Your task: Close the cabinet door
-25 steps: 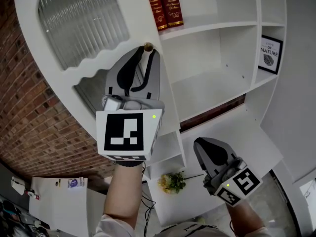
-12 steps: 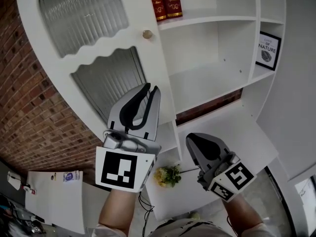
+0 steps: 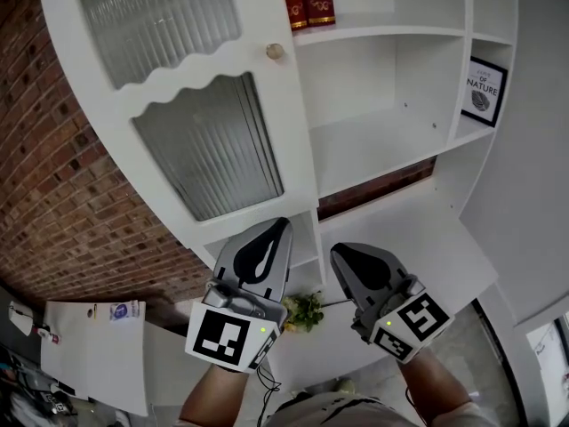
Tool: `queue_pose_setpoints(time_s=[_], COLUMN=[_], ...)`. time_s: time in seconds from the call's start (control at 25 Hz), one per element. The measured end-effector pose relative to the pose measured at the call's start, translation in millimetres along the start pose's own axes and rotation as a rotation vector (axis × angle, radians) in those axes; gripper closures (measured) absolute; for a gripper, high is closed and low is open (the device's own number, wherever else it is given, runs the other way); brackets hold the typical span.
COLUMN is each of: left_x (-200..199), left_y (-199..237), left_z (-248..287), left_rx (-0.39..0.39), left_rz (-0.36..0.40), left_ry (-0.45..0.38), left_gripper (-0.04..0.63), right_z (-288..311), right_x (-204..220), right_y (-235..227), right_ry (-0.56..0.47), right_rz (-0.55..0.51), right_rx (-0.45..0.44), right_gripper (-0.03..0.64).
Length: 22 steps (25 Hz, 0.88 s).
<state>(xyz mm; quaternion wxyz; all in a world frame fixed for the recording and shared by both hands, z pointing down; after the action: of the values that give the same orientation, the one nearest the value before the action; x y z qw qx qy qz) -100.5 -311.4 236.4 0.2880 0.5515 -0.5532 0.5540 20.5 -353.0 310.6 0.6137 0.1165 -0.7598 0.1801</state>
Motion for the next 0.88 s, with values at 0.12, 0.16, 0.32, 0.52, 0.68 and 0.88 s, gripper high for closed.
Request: queue_pose_setpoints(time_s=[0.12,0.16,0.32,0.52,0.68,0.88], left_x=[20.2,26.7,45.4,58.2,64.3,64.2], left_y=[-9.1,-11.2,-17.9,-22.0,-23.1,-17.7], left_z=[-13.3,-17.8,-32.2,-44.4,-50.3,-52.8], left_rx=[0.013,0.014,-0.006,-0.035,-0.04,-0.054], left_rz=[-0.059,-0.079,-0.138,-0.172,-0.19,-0.187], left_ry=[0.034,0.045,0.072,0.084,0.091,0.083], left_gripper=[0.584,0.584,0.584,0.584,0.584,0.584], right_z=[0.6,1.2,3.9,6.3,8.8,11.6], right_x=[7.1,9.2,15.8,20.7,27.4,29.9], right_y=[4.3,5.9,10.7,14.7,19.2,20.5], right_ry=[0.017,0.021,0.028,0.039,0.061,0.064], right_rz=[0.003,0.001,-0.004,-0.024,-0.045,-0.049], right_rx=[-0.004,-0.004,-0.005,0.0,0.007,0.014], right_gripper=[0.596,0.597,0.597,0.597,0.598,0.6])
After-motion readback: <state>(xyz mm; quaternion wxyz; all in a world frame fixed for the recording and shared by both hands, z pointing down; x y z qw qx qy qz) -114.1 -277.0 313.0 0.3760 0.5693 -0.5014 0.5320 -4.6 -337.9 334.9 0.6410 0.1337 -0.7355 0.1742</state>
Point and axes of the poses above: the fingertips, and each gripper's own axes: z forward along the fingers, y to its left, x out of its underside, the point moved 5 cm from there along -z, backward along the fingers, and after that the axes turned 4 degrees about z, right-handed, at the moved point
